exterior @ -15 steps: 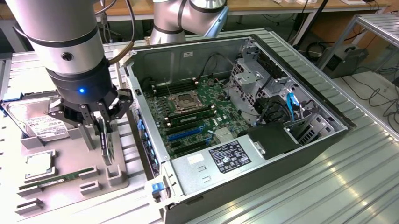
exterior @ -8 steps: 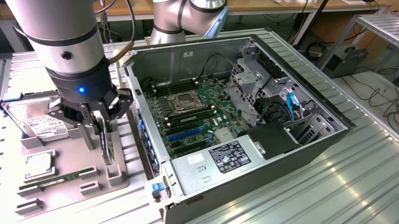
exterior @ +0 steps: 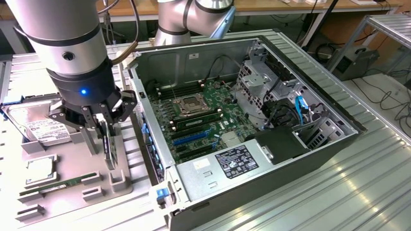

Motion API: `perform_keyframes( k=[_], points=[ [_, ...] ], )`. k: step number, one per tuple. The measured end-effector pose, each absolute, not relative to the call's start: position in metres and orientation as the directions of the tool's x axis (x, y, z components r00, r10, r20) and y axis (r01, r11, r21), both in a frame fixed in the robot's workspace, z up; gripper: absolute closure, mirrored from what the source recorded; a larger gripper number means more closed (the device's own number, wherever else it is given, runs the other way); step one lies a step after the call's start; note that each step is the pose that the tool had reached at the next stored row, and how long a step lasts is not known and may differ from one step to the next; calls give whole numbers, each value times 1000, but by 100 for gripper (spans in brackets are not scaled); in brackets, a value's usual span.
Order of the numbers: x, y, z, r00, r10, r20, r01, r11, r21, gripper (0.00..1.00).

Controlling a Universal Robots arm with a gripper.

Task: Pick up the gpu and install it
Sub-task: 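Pick up the gpu and move the gpu toward the slot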

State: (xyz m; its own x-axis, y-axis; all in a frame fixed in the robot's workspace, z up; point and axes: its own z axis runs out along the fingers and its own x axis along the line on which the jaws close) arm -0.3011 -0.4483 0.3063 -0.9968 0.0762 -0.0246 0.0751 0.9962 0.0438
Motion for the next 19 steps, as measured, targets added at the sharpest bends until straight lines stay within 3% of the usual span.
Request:
perform_keyframes(
  k=[19],
  points=[
    [-301,-448,310,-997,76,-25,75,996,44,74]
  ],
)
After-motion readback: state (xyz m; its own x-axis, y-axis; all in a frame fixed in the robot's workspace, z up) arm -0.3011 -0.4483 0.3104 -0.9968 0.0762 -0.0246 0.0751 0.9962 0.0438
